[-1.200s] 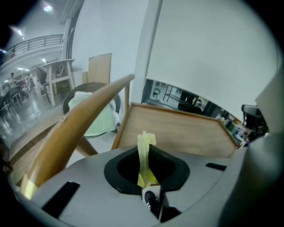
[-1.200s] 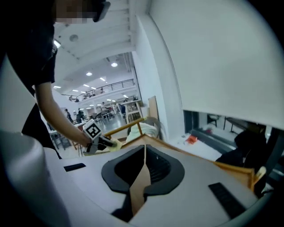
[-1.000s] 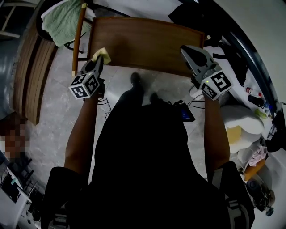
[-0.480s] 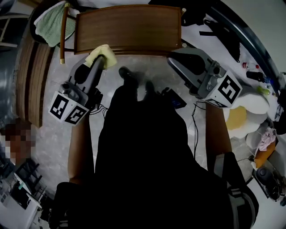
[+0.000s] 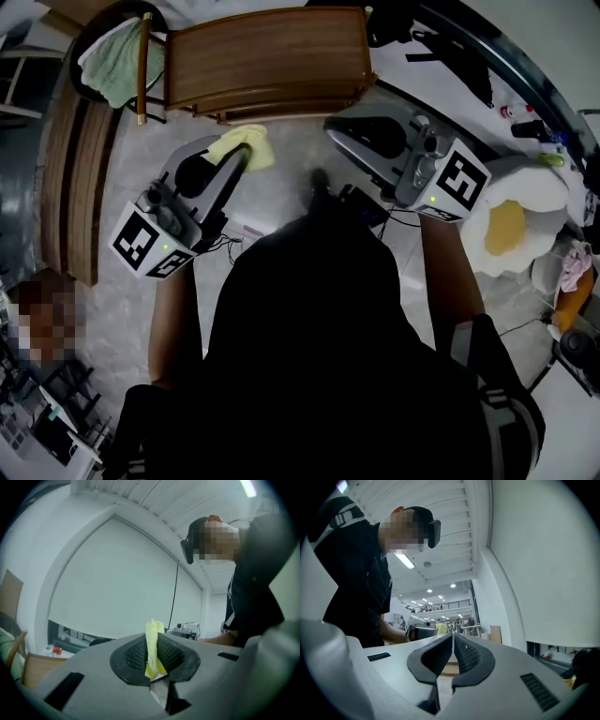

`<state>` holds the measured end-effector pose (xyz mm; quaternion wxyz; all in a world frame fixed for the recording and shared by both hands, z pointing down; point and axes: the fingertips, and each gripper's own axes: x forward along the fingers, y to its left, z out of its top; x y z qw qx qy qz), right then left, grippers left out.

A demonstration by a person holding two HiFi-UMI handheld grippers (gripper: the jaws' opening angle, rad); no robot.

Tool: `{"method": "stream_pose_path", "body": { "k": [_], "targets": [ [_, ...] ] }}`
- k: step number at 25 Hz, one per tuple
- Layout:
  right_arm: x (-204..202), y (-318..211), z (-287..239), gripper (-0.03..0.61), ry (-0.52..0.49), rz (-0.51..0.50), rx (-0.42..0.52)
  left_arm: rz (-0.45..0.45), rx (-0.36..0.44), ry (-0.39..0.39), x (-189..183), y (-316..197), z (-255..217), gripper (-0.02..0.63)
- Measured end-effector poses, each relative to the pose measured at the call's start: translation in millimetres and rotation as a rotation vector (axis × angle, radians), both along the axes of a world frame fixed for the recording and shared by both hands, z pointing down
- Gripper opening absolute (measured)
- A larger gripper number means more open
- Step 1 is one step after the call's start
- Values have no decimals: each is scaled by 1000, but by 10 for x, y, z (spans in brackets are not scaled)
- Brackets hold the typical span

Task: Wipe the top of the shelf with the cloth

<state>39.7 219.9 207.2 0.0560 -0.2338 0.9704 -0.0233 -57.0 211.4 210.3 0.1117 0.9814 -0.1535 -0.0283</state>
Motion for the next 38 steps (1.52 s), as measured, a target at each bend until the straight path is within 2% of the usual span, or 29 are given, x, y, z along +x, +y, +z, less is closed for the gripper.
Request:
{"method": "stream_pose_path", "body": {
  "k": [6,10,15,22,27,33,38],
  "targets": [
    [-601,672,-144,31,-43,-13,-22,-2,34,26,-587,743,-109,37],
    [-1080,1074,-55,29,-9,-51,-44,-36,19,48,-1072,1115,-25,35],
    [-1314,1452,76,29,-38,-94,-117,-44,-12,68,-1309,1453,129,37],
    [-1087,1650,36,29,-68,-134,-136,-26,-2,47,-1126,1741,68,35],
    [-942,1765,3,29,-57,-156,-132,24,-59,26,-863,1906,113,37],
    [-400,1988,255,31,-67,-128,-200,41,-95,6,-293,2165,189,37],
    [-275,2032,443,31,-46,-144,-198,23,-125,-16,-155,2332,377,37]
  ]
}}
